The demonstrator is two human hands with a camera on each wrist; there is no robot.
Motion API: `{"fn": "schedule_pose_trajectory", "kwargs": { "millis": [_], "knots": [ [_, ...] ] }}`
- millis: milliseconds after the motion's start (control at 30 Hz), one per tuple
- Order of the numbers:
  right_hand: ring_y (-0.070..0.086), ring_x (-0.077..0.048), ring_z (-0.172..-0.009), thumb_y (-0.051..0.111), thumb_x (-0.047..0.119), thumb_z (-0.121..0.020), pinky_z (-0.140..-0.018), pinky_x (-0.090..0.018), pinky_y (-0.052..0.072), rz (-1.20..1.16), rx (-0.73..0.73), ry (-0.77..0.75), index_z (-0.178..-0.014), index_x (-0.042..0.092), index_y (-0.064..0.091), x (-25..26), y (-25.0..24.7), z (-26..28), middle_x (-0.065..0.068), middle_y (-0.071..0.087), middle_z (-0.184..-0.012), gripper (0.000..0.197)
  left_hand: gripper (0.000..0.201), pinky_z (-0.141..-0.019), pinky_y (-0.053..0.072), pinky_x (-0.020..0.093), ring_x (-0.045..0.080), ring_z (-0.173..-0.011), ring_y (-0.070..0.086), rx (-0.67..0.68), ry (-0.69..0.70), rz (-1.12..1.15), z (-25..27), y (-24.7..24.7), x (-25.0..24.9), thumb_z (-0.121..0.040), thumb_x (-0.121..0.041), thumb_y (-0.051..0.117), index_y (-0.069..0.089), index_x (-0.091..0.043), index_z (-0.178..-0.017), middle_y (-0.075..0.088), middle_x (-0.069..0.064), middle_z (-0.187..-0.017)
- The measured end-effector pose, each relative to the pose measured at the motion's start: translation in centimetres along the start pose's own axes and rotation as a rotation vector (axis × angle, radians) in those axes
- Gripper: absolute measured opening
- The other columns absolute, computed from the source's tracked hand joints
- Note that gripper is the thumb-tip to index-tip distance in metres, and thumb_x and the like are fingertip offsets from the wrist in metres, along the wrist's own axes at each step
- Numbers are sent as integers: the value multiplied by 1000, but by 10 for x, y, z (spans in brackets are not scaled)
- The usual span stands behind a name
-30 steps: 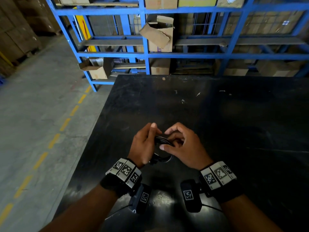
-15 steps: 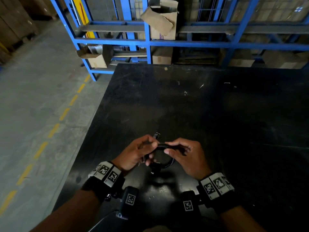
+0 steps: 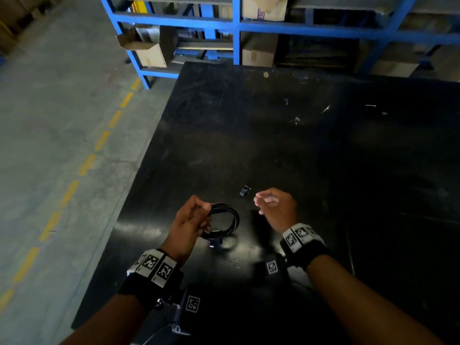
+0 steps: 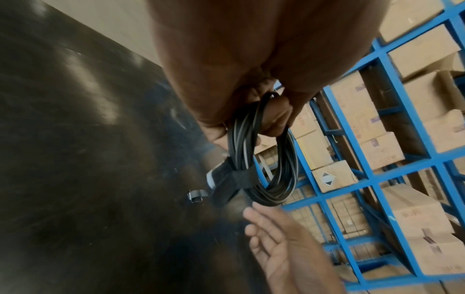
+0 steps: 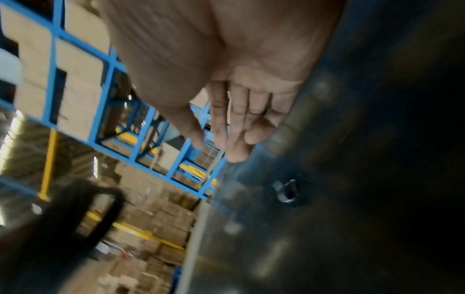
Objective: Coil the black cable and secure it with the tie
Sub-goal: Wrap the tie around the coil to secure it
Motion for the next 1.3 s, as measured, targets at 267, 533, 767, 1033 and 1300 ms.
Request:
{"fn": "schedule_pose_trajectory", "kwargs": {
  "millis": [267, 533, 767, 1033, 1300],
  "knots": [
    [69, -22, -109, 85, 25, -77, -87, -23, 45, 278, 39, 212, -109, 16, 65, -38, 69, -75, -6, 78, -102, 39, 24, -61, 40, 26, 3, -49, 39, -129, -23, 76, -15, -16, 7, -99, -23, 61, 51, -22, -77, 40, -12, -56],
    [72, -30, -103, 76, 12, -81, -79, -28, 54, 461, 57, 161, -94, 15, 75, -53, 80, -90, -10, 77, -105, 13, 23, -63, 43, 28, 5, -50, 40, -167, -14, 35, -20, -5, -4, -105, -13, 50, 49, -14, -82, 42, -11, -56],
    [74, -11, -80, 77, 8, -85, -70, -29, 63, 205, -43, -213, -86, 17, 71, 1, 18, -27, 1, 76, -86, 12, 17, -56, 40, 25, 4, -50, 40, -220, 65, -62, -21, 5, -16, -106, -12, 51, 50, -9, -88, 44, -13, -56],
    [72, -3, -89, 82, 1, -80, -80, -16, 57, 93, 17, -609, -88, 11, 76, 93, -42, 93, 4, 76, -92, 15, 17, -50, 38, 21, -1, -47, 41, -285, 131, -77, -18, 30, -27, -106, -10, 51, 51, -9, -89, 49, -14, -49],
    [68, -1, -81, 79, -3, -77, -73, -11, 54, 247, 78, -629, -88, 15, 72, 83, -13, 98, 7, 73, -89, 23, 18, -55, 44, 23, 5, -56, 53, -234, 263, -233, -2, 47, -32, -106, -19, 55, 54, -11, -90, 59, -1, -70]
  ]
}}
Point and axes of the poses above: each hand's wrist, its own z-axis away from the middle knuckle, its own y-axis out of the palm, x = y × z, the point moved 3 cm from there along -z, towards the middle knuckle
